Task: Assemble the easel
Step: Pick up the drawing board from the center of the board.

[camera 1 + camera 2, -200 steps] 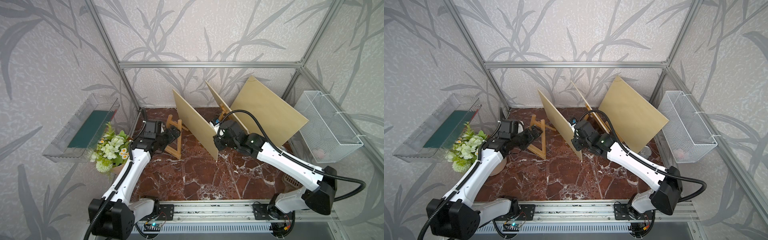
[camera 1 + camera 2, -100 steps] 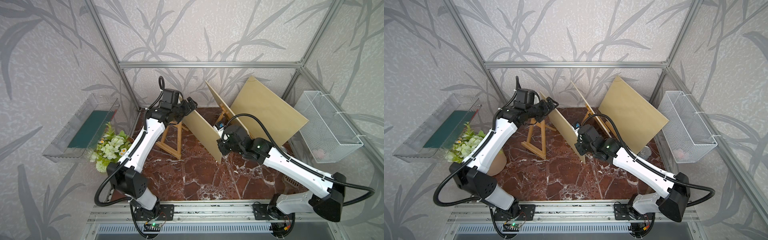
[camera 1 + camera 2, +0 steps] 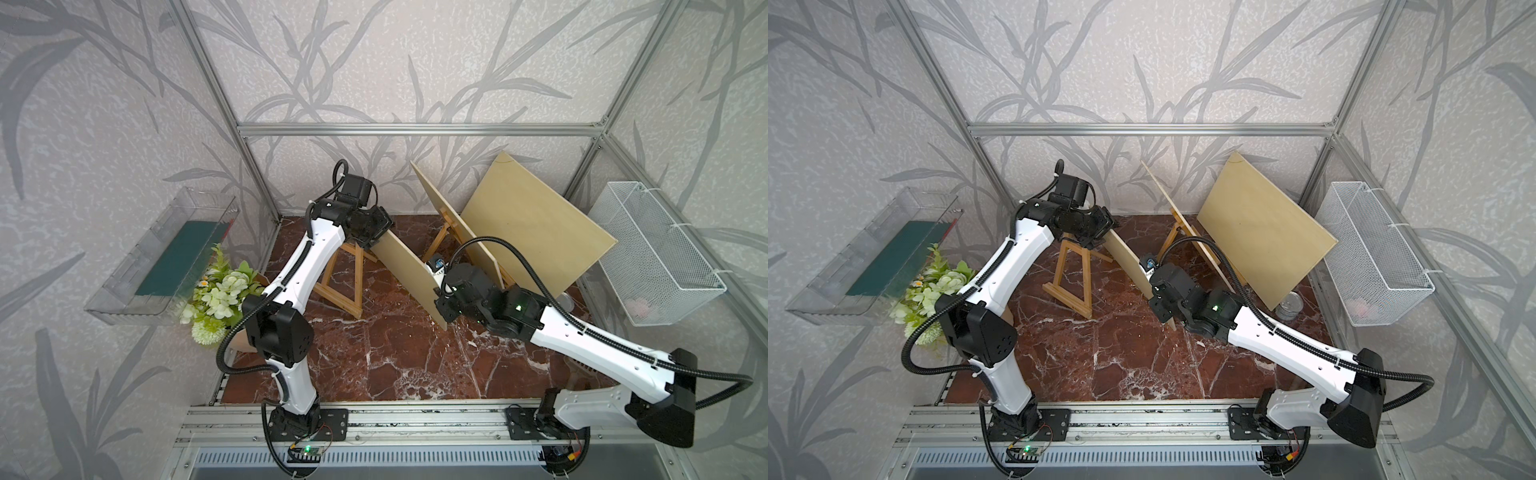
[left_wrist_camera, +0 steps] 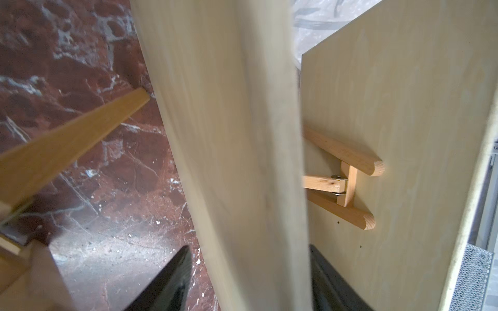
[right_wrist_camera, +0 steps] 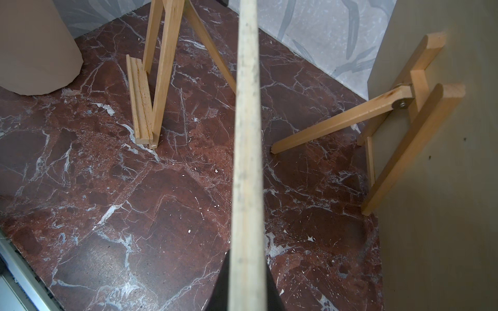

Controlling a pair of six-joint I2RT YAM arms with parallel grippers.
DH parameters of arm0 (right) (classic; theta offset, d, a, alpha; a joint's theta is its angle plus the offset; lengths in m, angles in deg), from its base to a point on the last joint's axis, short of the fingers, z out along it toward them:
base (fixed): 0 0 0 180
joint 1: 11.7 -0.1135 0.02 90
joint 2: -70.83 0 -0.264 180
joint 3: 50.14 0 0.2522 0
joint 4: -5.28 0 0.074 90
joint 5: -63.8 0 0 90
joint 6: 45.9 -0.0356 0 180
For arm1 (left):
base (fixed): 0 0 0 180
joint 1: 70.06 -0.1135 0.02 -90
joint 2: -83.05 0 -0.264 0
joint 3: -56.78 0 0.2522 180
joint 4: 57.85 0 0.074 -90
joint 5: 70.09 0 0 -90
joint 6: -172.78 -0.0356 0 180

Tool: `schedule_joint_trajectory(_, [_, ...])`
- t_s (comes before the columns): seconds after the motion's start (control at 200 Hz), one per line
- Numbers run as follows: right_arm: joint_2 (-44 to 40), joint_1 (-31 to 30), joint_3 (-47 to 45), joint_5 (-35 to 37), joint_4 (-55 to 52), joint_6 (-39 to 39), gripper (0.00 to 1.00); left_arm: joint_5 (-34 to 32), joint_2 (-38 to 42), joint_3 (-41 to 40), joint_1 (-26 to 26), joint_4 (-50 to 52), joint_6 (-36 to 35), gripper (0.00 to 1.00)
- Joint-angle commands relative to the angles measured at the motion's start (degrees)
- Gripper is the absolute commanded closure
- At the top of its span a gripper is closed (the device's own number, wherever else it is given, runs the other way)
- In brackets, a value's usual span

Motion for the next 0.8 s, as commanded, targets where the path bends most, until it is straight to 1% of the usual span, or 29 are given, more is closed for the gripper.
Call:
schedule_joint_trajectory(0.0, [-0.5,-0.9,-1.9,4.0,-6.9,1.6,1.0,2.1,0.2,-0.6,0.6,2.4,2.4,0.41])
schedule_joint_trajectory(0.135, [-0.4,-2.5,-1.7,6.1,-6.9,2.3,1.0,3.0,0.1,-0.2,1.1,3.4,4.2,0.51])
schedule_joint_trajectory(0.205, [-0.6,-2.7,-1.7,7.0,-6.9,2.2,1.0,2.5,0.6,-0.1,1.4,3.7,4.4,0.63])
schedule_joint_trajectory(0.22, [-0.6,-4.3,-1.7,7.1,-6.9,2.2,1.0,2.4,0.6,0.0,1.4,3.9,4.6,0.64])
schedule_joint_trajectory(0.25, [-0.7,-4.8,-1.8,7.4,-6.8,2.1,1.0,2.5,0.8,0.1,1.5,4.3,4.8,0.67])
schedule_joint_trajectory(0.305, [-0.7,-5.3,-1.9,7.6,-6.8,1.8,1.0,2.5,0.9,0.3,1.6,4.6,4.9,0.71])
schedule_joint_trajectory(0.355, [-0.8,-5.7,-1.9,7.7,-6.8,1.7,1.0,2.2,1.3,0.2,1.7,4.8,5.2,0.78])
schedule_joint_trajectory(0.43, [-0.7,-6.2,-1.9,7.4,-6.9,1.3,1.0,3.9,1.6,-0.4,1.7,3.4,6.1,0.85])
schedule_joint_trajectory(0.51, [-0.6,-6.5,-1.6,7.0,-7.0,0.8,1.0,4.7,2.2,-0.9,1.6,2.3,6.9,0.95])
schedule_joint_trajectory(0.58, [-0.6,-6.8,-1.3,5.9,-7.0,0.3,1.0,4.8,2.7,-1.1,1.8,1.7,7.5,1.0])
schedule_joint_trajectory(0.665, [-0.6,-6.8,-0.9,3.9,-6.5,-0.2,1.0,4.6,3.3,-1.0,1.9,1.4,7.9,1.0])
schedule_joint_trajectory(0.695, [-0.6,-6.9,-0.6,3.1,-6.3,-0.5,0.97,4.5,3.4,-1.0,1.9,1.3,8.0,1.0])
schedule_joint_trajectory(0.76, [-0.5,-6.8,-0.2,1.6,-5.6,-0.8,0.84,4.7,3.8,-1.3,1.9,0.9,8.6,1.0])
schedule_joint_trajectory(0.795, [-0.5,-6.9,0.1,1.2,-5.1,-0.9,0.79,4.7,4.0,-1.5,2.1,0.5,8.8,1.0])
